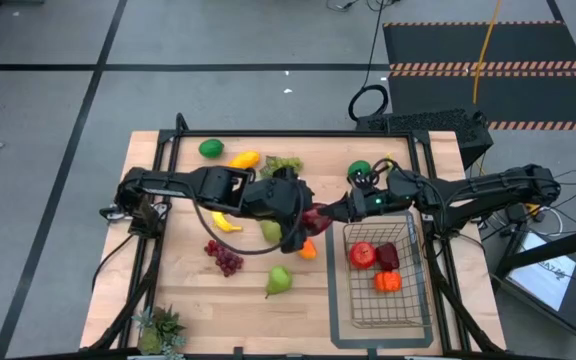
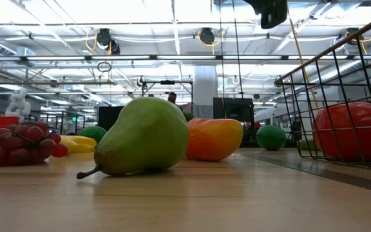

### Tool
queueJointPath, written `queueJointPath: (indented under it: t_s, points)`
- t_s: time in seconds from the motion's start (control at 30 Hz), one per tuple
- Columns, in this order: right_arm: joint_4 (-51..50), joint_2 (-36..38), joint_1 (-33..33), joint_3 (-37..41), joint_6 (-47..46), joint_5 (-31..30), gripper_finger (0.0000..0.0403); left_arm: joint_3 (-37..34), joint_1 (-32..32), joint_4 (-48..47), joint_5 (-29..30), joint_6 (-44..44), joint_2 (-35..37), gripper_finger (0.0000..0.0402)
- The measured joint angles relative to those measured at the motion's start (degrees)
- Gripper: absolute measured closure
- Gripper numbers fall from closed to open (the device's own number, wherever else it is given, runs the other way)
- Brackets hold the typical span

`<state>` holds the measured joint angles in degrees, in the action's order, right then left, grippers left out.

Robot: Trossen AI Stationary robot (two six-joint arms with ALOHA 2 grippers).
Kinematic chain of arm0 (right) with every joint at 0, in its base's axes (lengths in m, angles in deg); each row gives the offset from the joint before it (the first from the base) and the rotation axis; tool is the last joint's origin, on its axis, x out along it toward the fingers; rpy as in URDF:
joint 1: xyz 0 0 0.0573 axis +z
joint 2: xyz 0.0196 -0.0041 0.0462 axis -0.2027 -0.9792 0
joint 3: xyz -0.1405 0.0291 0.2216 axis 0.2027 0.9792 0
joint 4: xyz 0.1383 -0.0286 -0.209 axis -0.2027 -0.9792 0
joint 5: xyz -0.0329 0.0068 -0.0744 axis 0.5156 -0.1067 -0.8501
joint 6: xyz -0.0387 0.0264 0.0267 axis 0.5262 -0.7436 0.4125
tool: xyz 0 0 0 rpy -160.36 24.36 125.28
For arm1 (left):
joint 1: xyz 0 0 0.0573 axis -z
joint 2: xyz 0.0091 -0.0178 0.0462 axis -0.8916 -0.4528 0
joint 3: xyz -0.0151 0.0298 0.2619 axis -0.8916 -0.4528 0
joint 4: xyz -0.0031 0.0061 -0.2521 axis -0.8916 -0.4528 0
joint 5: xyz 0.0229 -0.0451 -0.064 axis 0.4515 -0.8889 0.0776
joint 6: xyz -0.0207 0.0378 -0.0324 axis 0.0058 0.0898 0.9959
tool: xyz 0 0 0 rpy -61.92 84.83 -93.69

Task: Build produce basket
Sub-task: Put the dark red apple into the wire basket

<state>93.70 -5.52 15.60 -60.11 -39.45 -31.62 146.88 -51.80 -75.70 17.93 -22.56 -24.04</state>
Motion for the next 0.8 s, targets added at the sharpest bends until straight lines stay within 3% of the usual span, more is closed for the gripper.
queueJointPath:
  t_s: [0.23, 0.63, 0.8]
  points:
    - [0.42, 0.53, -1.45, 0.0, 0.09, 4.51, 0.0109, 0.02, 0.48, -0.98, 0.61, 2.49, 1.13, 0.0004]
    - [-0.22, 2.72, -3.15, 0.04, 0.62, 20.63, 0.0109, 0.07, -0.01, -3.28, 3.28, 11.48, 4.99, 0.0005]
    - [-7.0, 7.0, -2.72, 0.07, 2.11, 23.39, 0.0109, 0.06, 0.0, -9.13, 3.48, 18.57, 6.14, 0.0005]
